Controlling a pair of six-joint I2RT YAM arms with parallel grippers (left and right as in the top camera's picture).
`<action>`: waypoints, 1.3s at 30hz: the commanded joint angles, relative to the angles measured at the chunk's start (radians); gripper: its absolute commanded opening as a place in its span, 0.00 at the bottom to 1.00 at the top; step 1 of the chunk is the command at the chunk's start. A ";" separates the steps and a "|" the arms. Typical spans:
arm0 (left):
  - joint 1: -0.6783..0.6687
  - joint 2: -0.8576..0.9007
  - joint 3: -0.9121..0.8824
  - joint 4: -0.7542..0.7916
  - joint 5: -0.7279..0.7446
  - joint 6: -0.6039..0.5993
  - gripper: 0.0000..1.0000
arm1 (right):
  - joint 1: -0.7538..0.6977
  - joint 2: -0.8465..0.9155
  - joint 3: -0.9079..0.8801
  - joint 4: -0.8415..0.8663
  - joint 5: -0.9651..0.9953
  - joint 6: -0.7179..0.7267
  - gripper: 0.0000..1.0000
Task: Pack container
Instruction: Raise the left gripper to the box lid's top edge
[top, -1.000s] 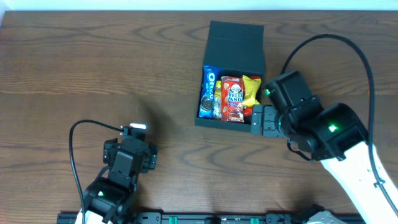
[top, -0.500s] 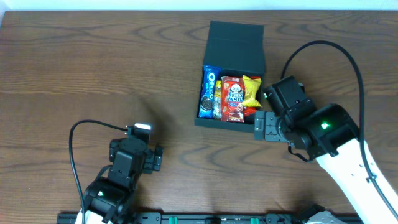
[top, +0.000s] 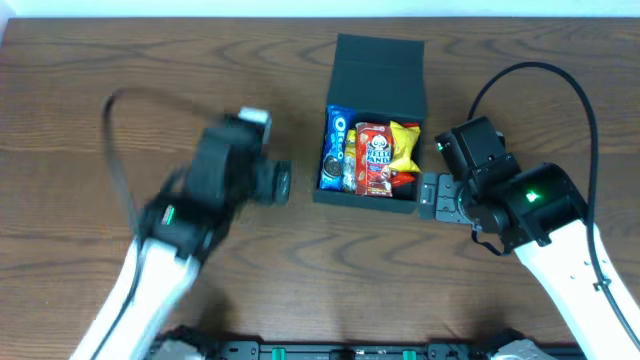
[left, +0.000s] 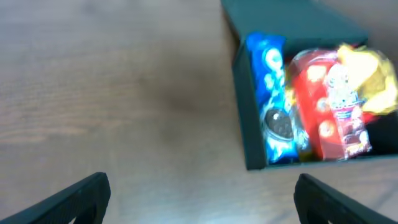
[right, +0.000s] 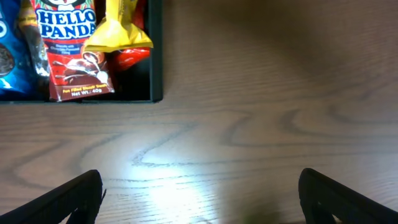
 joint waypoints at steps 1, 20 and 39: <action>0.021 0.195 0.230 -0.103 0.045 0.002 0.95 | -0.005 0.000 -0.003 -0.002 0.019 0.009 0.99; 0.204 0.372 0.529 -0.159 0.418 -0.099 0.95 | -0.005 0.000 -0.003 -0.001 0.101 0.008 0.99; 0.332 1.106 1.159 -0.108 1.011 -0.359 0.96 | -0.005 0.000 -0.003 0.010 0.100 0.008 0.99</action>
